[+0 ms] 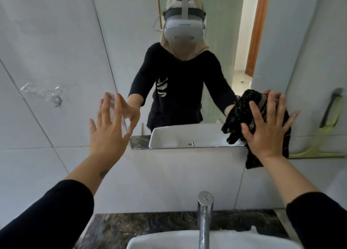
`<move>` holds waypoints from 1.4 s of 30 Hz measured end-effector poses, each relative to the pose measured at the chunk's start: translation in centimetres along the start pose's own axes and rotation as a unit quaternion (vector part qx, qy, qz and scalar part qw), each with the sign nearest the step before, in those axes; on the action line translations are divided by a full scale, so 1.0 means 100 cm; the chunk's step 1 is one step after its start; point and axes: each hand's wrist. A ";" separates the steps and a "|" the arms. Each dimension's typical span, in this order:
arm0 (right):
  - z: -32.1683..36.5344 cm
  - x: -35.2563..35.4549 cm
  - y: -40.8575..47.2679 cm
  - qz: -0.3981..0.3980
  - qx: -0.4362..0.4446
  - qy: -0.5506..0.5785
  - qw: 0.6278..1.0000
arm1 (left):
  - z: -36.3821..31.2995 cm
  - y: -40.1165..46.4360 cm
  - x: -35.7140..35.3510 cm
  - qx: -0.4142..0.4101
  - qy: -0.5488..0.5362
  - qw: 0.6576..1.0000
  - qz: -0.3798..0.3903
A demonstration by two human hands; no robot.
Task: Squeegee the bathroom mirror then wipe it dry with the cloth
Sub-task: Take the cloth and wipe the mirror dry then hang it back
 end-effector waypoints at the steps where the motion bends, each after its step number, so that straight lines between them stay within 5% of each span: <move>1: -0.003 -0.003 -0.010 0.001 -0.015 0.000 1.000 | 0.000 0.000 -0.001 -0.001 -0.006 1.000 -0.005; 4: -0.001 -0.013 -0.038 0.021 -0.014 -0.021 0.999 | 0.000 0.000 -0.003 -0.001 -0.030 0.999 -0.019; 14: 0.132 -0.029 -0.020 -0.004 0.243 -0.013 0.970 | 0.009 -0.002 0.001 -0.022 -0.045 0.999 -0.013; 22: 0.228 -0.030 0.002 -0.020 0.363 0.009 0.931 | 0.035 -0.040 -0.004 0.021 -0.186 0.981 -0.050; 28: 0.261 -0.033 0.006 -0.049 0.383 0.041 0.922 | 0.033 -0.045 -0.001 0.176 -0.412 0.894 -0.024; 35: 0.274 -0.022 0.031 -0.039 0.399 0.241 0.884 | 0.025 -0.030 0.009 0.314 -0.565 0.763 -0.018; 37: 0.280 -0.017 0.040 -0.036 0.396 0.257 0.881 | 0.027 -0.028 0.014 0.330 -0.572 0.750 -0.023; 42: 0.309 -0.012 0.067 -0.019 0.393 0.185 0.901 | 0.054 -0.019 0.038 0.314 -0.524 0.784 -0.111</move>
Point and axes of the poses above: each hand's wrist, its own y-axis towards the middle knuckle, its own x-axis out of the back of the hand, z = x × y, and after that the axes turned 7 degrees about -z, right-handed
